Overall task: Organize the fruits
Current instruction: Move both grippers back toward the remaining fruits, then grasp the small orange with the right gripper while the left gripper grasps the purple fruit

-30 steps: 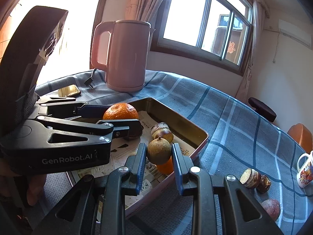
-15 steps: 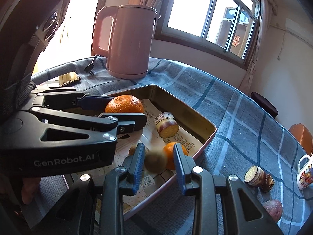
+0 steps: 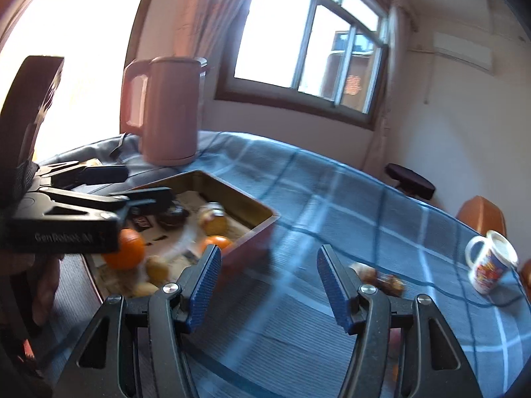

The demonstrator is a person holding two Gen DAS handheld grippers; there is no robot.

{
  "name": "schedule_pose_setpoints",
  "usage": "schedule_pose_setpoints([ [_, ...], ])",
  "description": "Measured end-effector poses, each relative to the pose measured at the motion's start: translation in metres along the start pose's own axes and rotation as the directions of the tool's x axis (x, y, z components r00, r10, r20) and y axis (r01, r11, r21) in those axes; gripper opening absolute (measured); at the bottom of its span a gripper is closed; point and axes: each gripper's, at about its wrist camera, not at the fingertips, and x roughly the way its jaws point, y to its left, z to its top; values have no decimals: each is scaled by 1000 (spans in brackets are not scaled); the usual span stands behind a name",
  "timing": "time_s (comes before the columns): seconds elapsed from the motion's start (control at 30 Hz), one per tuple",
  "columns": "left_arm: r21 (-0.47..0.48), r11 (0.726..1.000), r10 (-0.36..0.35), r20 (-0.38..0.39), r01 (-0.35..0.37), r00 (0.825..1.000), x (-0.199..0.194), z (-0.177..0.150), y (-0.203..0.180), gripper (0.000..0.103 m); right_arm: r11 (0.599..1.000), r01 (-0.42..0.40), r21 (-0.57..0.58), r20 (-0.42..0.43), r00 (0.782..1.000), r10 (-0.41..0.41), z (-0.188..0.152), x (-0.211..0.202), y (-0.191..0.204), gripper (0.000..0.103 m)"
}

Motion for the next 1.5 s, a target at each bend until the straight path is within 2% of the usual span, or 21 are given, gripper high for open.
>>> schedule_pose_setpoints([
  [0.1, 36, 999, -20, 21, 19, 1000, -6, 2, -17, 90, 996, 72, 47, -13, 997, -72, -11, -18, -34, 67],
  [0.17, 58, 998, -32, 41, 30, 999, -10, 5, -31, 98, 988, 133, 78, -45, 991, -129, -23, -27, -61, 68],
  [0.3, 103, 993, -68, 49, 63, 996, -10, 8, -60, 101, 971, 182, 154, -118, 979, -165, -44, -32, -101, 68],
  [0.4, 145, 986, -81, 32, 76, 996, -4, 8, -83, 101, 966, 168, 196, -155, 978, -139, -53, -31, -117, 68],
  [0.53, 192, 975, -115, 0, 112, 993, 8, 8, -112, 101, 971, 115, 208, -187, 979, -76, -57, -26, -118, 68],
  [0.67, 234, 965, -121, -13, 121, 993, 13, 10, -132, 101, 978, 88, 187, -244, 969, -40, -61, -15, -117, 68],
  [0.8, 218, 962, -162, -38, 167, 986, 16, 17, -140, 101, 977, 58, 206, -293, 956, 5, -66, -2, -122, 67],
  [0.83, 216, 962, -163, -35, 166, 986, 16, 19, -142, 101, 976, 50, 211, -305, 952, 17, -67, 1, -123, 66],
  [0.9, 234, 959, -164, -14, 162, 986, 16, 23, -149, 103, 976, 43, 213, -326, 945, 30, -68, 7, -125, 53],
  [1.0, 246, 959, -151, 19, 142, 988, 14, 28, -157, 103, 978, 48, 201, -368, 929, 30, -70, 14, -124, 42],
  [1.1, 254, 960, -128, 30, 117, 991, 18, 31, -163, 103, 978, 46, 205, -364, 931, 33, -71, 11, -125, 40],
  [1.27, 230, 969, -90, -22, 93, 996, 37, 31, -166, 103, 975, 100, 201, -330, 943, -29, -69, -1, -132, 40],
  [1.4, 218, 968, -114, -63, 125, 991, 50, 29, -175, 103, 953, 186, 237, -306, 946, -109, -66, -8, -155, 40],
  [1.5, 225, 953, -189, -77, 202, 979, 51, 28, -187, 103, 940, 223, 258, -290, 946, -145, -63, -10, -163, 40],
])
